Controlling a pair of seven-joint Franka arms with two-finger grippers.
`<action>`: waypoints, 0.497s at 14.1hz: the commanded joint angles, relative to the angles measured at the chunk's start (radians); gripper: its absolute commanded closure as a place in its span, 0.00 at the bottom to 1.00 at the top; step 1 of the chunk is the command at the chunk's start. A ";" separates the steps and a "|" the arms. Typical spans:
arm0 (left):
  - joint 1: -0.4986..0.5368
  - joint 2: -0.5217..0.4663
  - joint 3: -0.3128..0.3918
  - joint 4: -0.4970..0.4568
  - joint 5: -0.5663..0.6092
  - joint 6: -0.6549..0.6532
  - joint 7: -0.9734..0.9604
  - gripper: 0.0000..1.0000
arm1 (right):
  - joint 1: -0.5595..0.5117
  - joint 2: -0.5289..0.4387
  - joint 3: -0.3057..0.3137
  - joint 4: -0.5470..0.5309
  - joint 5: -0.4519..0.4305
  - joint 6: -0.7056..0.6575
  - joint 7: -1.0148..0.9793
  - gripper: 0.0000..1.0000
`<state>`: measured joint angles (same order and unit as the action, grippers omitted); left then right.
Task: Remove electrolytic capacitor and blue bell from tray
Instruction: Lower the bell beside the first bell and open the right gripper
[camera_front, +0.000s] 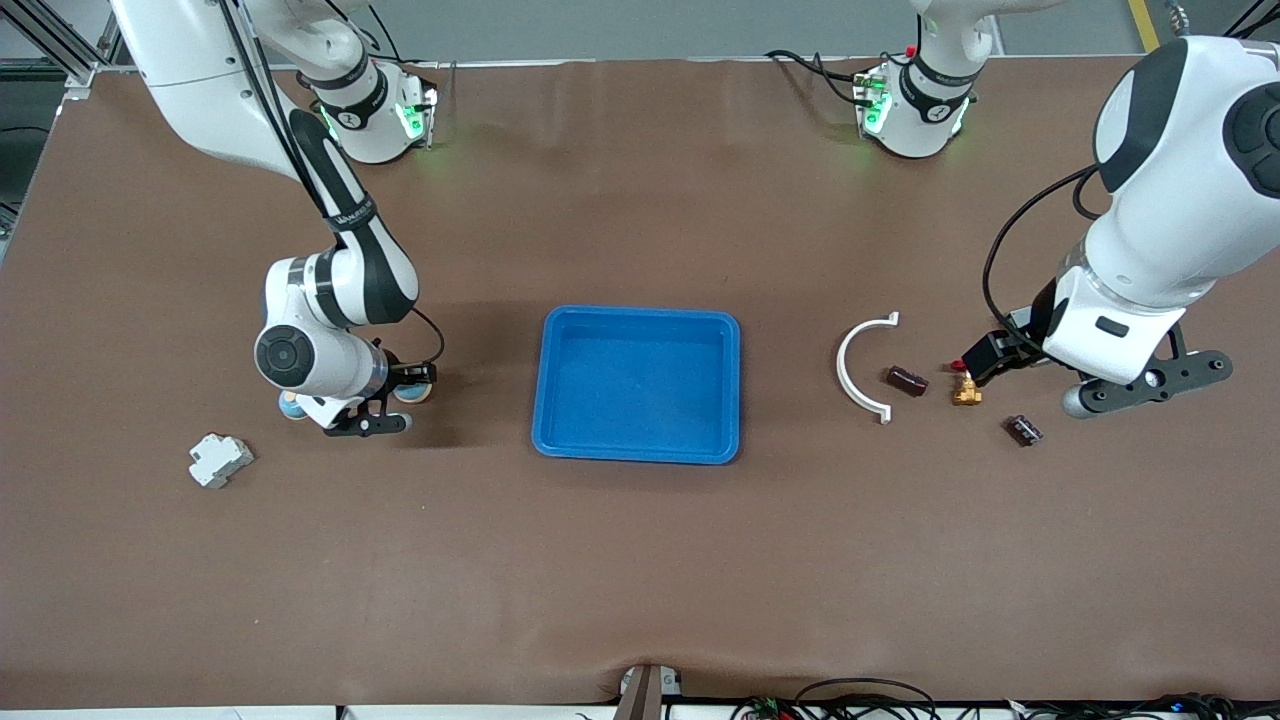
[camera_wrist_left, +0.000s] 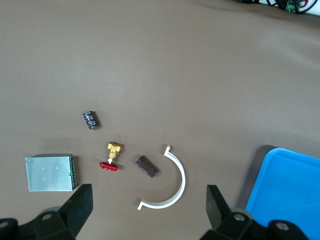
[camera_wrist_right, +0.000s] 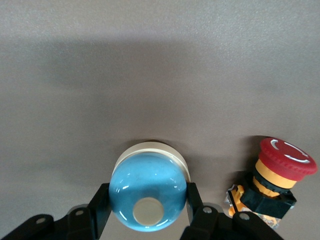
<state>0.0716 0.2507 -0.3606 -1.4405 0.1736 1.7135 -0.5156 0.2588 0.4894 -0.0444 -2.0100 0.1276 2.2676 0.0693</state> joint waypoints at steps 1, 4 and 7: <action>0.004 -0.014 0.003 0.008 -0.009 -0.026 0.084 0.00 | -0.003 0.003 0.001 0.004 -0.013 0.004 -0.002 0.38; 0.004 -0.014 0.005 0.008 -0.006 -0.029 0.106 0.00 | -0.006 0.001 0.001 0.005 -0.013 0.001 0.000 0.00; 0.004 -0.027 0.008 0.006 -0.005 -0.046 0.115 0.00 | -0.001 -0.008 0.001 0.011 -0.013 -0.016 0.012 0.00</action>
<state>0.0723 0.2502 -0.3585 -1.4381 0.1736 1.6994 -0.4312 0.2581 0.4905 -0.0457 -2.0075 0.1273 2.2669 0.0696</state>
